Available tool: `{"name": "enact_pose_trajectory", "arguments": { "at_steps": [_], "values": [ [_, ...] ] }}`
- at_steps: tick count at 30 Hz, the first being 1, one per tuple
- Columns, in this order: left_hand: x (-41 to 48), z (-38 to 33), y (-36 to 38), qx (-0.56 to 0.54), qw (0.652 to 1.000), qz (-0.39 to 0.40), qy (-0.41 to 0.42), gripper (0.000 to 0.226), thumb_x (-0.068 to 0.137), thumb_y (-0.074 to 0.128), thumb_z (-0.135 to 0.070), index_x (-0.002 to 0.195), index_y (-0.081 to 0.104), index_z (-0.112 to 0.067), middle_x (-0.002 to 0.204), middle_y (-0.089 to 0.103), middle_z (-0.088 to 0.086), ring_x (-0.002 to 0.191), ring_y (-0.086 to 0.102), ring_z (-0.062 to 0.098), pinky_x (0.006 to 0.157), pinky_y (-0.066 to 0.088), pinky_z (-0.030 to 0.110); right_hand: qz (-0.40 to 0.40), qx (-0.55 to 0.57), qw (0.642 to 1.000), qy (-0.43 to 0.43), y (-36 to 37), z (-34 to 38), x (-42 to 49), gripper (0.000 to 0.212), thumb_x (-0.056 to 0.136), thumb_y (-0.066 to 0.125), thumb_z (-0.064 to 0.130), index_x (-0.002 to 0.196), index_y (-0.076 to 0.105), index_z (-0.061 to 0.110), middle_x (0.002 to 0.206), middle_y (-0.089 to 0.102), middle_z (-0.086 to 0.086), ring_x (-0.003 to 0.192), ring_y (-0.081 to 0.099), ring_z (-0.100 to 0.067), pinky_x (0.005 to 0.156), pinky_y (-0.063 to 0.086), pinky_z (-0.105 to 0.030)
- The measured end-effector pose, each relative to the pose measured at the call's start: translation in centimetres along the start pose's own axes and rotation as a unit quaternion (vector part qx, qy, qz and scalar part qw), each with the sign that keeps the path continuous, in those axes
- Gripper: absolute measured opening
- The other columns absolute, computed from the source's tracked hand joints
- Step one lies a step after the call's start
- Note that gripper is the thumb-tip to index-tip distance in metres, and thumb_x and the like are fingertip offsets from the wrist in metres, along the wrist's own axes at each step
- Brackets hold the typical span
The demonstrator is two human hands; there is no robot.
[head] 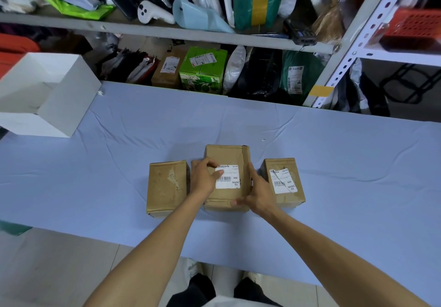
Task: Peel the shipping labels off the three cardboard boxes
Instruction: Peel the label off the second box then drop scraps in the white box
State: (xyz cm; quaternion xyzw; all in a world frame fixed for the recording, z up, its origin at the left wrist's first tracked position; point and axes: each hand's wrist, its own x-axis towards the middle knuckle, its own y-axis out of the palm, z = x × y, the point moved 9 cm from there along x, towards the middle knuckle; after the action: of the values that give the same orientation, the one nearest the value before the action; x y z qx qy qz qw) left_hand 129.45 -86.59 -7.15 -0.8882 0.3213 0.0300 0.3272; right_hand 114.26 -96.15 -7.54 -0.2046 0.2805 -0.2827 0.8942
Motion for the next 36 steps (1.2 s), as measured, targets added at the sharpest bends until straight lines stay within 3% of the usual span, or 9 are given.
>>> {"name": "enact_pose_trajectory", "arguments": {
  "at_steps": [5,12,14,16,19,21,27,33,36],
  "values": [
    [-0.1,0.6,0.1,0.012,0.996,-0.076,-0.035,0.007,0.089,0.064,-0.015,0.086,0.063,-0.021,0.108,0.045,-0.003,0.100,0.053,0.017,0.080,0.032,0.019,0.005,-0.004,1.000,0.008,0.1,-0.1,0.1,0.129,0.054,0.088,0.008,0.153,0.007,0.024,0.106,0.054,0.004,0.093,0.048,-0.012,0.075,0.041,-0.021],
    [0.3,0.6,0.3,0.000,0.998,-0.058,-0.028,0.010,0.090,0.062,-0.010,0.084,0.061,-0.018,0.114,0.050,0.004,0.075,0.044,0.002,0.069,0.030,0.006,-0.003,-0.010,1.000,0.003,-0.2,-0.2,0.2,0.129,0.052,0.089,0.006,0.153,0.009,0.024,0.086,0.043,0.022,0.076,0.045,0.004,0.059,0.037,0.003],
    [0.2,0.3,0.1,-0.031,0.998,-0.048,-0.005,0.010,0.087,0.065,-0.007,0.085,0.063,-0.016,0.114,0.055,0.008,0.083,0.052,0.006,0.079,0.036,0.008,-0.002,-0.011,1.000,0.001,-0.3,-0.1,0.2,0.128,0.053,0.089,0.007,0.153,0.009,0.023,0.087,0.043,0.023,0.077,0.045,-0.001,0.058,0.039,0.000],
    [-0.1,0.6,-0.1,-0.079,0.997,-0.019,0.002,0.017,0.084,0.067,-0.003,0.095,0.065,-0.016,0.117,0.059,0.009,0.101,0.058,0.015,0.099,0.044,0.026,-0.003,-0.012,1.000,-0.001,-0.3,0.0,0.1,0.127,0.054,0.089,0.008,0.153,0.010,0.023,0.088,0.043,0.024,0.081,0.044,-0.003,0.056,0.039,-0.001],
    [-1.5,1.3,0.0,-0.130,0.991,0.043,0.000,0.058,0.078,0.069,0.005,0.128,0.055,-0.020,0.133,0.051,0.007,0.124,0.050,0.021,0.106,0.043,0.043,-0.003,-0.008,1.000,-0.005,-0.3,0.1,0.1,0.127,0.054,0.089,0.008,0.153,0.010,0.023,0.094,0.047,0.020,0.086,0.045,-0.003,0.062,0.037,-0.004],
    [-2.7,2.1,0.1,-0.121,0.991,0.051,-0.003,0.076,0.073,0.068,0.010,0.137,0.046,-0.023,0.137,0.046,0.007,0.127,0.047,0.022,0.106,0.044,0.043,0.004,-0.001,1.000,-0.005,-0.1,0.1,0.0,0.128,0.054,0.089,0.008,0.153,0.009,0.022,0.102,0.051,0.012,0.093,0.046,-0.007,0.075,0.039,-0.014],
    [-4.0,2.9,0.0,-0.159,0.986,0.042,-0.012,0.073,0.072,0.070,0.015,0.131,0.049,-0.023,0.132,0.052,-0.001,0.119,0.049,0.009,0.095,0.047,0.022,0.008,0.012,1.000,-0.015,-0.2,0.5,0.0,0.127,0.053,0.089,0.006,0.152,0.011,0.023,0.104,0.050,0.011,0.098,0.045,-0.008,0.080,0.038,-0.018],
    [-4.3,2.8,0.0,-0.177,0.983,0.055,-0.014,0.072,0.070,0.070,0.016,0.126,0.051,-0.026,0.129,0.055,-0.003,0.119,0.050,0.006,0.094,0.051,0.024,0.001,0.013,1.000,-0.016,0.0,0.2,-0.2,0.126,0.054,0.089,0.006,0.152,0.013,0.025,0.101,0.048,0.017,0.098,0.044,-0.008,0.080,0.039,-0.020],
    [-3.7,2.3,-0.6,-0.131,0.991,0.036,-0.014,0.067,0.068,0.070,0.012,0.120,0.056,-0.027,0.125,0.057,0.000,0.116,0.056,0.014,0.096,0.052,0.036,-0.006,0.014,1.000,-0.018,0.1,0.2,-0.2,0.126,0.053,0.087,0.004,0.152,0.013,0.030,0.103,0.052,0.014,0.096,0.048,-0.008,0.075,0.042,-0.019]
  ]
}}
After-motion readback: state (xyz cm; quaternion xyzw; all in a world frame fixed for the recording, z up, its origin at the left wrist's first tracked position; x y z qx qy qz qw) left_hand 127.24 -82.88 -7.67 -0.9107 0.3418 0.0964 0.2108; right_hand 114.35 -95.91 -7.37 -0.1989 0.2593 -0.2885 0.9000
